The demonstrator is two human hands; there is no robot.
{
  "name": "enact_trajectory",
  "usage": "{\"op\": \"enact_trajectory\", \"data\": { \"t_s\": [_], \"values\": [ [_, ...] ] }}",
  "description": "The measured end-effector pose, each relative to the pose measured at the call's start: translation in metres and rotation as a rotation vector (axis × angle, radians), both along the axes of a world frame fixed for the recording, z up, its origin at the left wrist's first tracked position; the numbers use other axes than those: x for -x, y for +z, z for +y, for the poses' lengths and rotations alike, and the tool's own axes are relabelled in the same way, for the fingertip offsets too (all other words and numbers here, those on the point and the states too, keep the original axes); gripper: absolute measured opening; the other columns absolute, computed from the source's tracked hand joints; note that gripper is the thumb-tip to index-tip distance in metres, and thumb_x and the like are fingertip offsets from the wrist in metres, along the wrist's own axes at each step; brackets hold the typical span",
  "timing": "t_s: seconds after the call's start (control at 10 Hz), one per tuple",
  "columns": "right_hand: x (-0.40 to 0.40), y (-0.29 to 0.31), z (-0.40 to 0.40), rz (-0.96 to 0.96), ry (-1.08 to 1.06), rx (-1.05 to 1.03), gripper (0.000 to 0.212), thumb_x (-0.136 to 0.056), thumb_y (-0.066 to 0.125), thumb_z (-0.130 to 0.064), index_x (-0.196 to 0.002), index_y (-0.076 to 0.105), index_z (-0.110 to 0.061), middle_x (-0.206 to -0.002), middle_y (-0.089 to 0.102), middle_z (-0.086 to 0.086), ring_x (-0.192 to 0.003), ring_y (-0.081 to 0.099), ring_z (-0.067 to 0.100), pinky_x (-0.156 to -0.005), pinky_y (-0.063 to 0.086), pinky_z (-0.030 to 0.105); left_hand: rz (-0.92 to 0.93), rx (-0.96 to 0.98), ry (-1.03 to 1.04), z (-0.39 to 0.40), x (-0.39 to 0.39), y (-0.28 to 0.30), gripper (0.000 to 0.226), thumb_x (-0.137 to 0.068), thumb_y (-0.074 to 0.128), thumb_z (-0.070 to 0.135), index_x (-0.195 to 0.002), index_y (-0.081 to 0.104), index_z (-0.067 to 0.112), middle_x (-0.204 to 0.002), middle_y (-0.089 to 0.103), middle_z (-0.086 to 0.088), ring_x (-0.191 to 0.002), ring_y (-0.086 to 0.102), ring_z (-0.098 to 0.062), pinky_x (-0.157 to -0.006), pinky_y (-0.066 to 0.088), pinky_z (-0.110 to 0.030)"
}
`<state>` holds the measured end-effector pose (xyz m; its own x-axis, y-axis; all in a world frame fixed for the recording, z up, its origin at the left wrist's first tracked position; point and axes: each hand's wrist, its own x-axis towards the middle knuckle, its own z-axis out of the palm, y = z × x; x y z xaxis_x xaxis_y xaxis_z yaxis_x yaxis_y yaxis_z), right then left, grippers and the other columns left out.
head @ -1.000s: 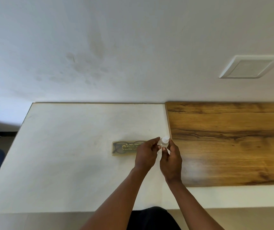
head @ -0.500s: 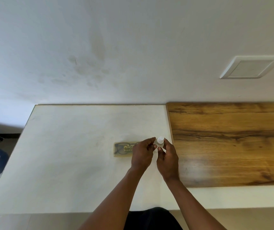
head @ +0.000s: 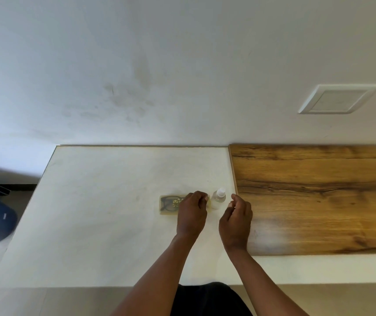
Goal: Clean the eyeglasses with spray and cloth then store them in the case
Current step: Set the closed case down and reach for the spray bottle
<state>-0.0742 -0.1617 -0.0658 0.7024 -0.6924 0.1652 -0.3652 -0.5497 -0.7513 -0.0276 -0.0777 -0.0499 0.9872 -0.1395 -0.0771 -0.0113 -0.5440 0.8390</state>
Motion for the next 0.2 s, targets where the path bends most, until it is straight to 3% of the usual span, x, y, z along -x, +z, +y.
{"op": "enact_trajectory", "data": {
  "t_s": [0.2],
  "values": [
    [0.008, 0.033, 0.007, 0.058, 0.018, 0.125, 0.015, -0.092, 0.05, -0.004, -0.099, 0.061, 0.002, -0.095, 0.064, 0.023, -0.087, 0.056, 0.037, -0.071, 0.046, 0.041, -0.095, -0.053, 0.046, 0.015, 0.012, 0.03, 0.021, -0.093, 0.05, 0.021, -0.079, 0.057, 0.007, -0.079, 0.06, -0.007, -0.067, 0.049, -0.016, -0.057, 0.031, -0.023]
  ]
}}
